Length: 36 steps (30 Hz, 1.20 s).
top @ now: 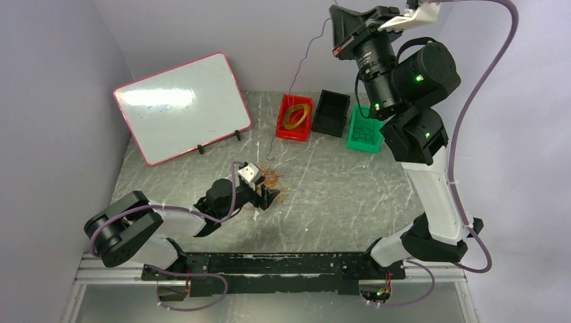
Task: Untangle the cables
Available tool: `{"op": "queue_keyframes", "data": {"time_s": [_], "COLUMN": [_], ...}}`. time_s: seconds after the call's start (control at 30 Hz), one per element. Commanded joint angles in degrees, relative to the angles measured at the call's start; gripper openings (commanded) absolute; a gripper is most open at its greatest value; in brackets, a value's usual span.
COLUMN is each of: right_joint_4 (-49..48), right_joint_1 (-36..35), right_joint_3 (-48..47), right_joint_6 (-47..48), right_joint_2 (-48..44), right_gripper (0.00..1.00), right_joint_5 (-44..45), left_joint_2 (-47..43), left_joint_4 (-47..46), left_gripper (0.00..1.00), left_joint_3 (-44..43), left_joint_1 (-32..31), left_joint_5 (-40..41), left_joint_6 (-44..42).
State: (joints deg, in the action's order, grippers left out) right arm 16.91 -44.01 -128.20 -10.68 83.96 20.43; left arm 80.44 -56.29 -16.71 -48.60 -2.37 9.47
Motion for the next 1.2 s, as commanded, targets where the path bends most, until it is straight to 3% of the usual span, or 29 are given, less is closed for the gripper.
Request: {"op": "queue_keyframes", "data": {"time_s": [0.0, 0.27, 0.37, 0.53, 0.67, 0.8, 1.03, 1.17], "right_joint_4": [-3.6, -6.5, -7.6, -6.1, -4.2, 2.1, 15.5, 18.3], "right_joint_1": [-0.1, -0.1, -0.2, -0.1, -0.1, -0.1, -0.1, 0.5], "right_joint_3": [1.1, 1.2, 1.9, 4.3, 10.5, 16.7, 26.7, 30.9], "right_joint_6": [8.3, 16.4, 17.5, 16.2, 13.0, 7.3, -2.3, -4.2], "right_joint_2": [-2.2, -3.0, -3.9, -5.5, -8.5, -11.5, -15.2, -16.2], "right_gripper": [0.00, 0.00, 0.00, 0.00, 0.00, 0.00, 0.00, 0.00], "right_joint_5": [11.5, 20.2, 21.1, 20.8, 21.8, 23.3, 35.8, 40.3], "left_joint_2": [0.4, 0.1, 0.7, 1.8, 0.9, -1.8, -5.2, -7.0], "left_joint_4": [-1.5, -0.4, -0.2, 2.4, 5.2, 7.5, 11.9, 14.5], "left_gripper": [0.76, 0.77, 0.72, 0.32, 0.13, 0.09, 0.07, 0.07], "left_joint_3": [0.6, 0.6, 0.6, -0.8, -2.0, -2.1, -2.1, -1.9], "left_joint_1": [-0.5, -0.6, -0.6, -0.6, -0.6, -0.6, -0.6, -0.6], "left_joint_5": [-0.2, 0.6, 0.9, -0.4, -0.8, 1.4, 4.4, 5.7], "left_joint_6": [0.8, 0.4, 0.7, 0.7, 0.6, 0.1, -0.8, -0.8]}}
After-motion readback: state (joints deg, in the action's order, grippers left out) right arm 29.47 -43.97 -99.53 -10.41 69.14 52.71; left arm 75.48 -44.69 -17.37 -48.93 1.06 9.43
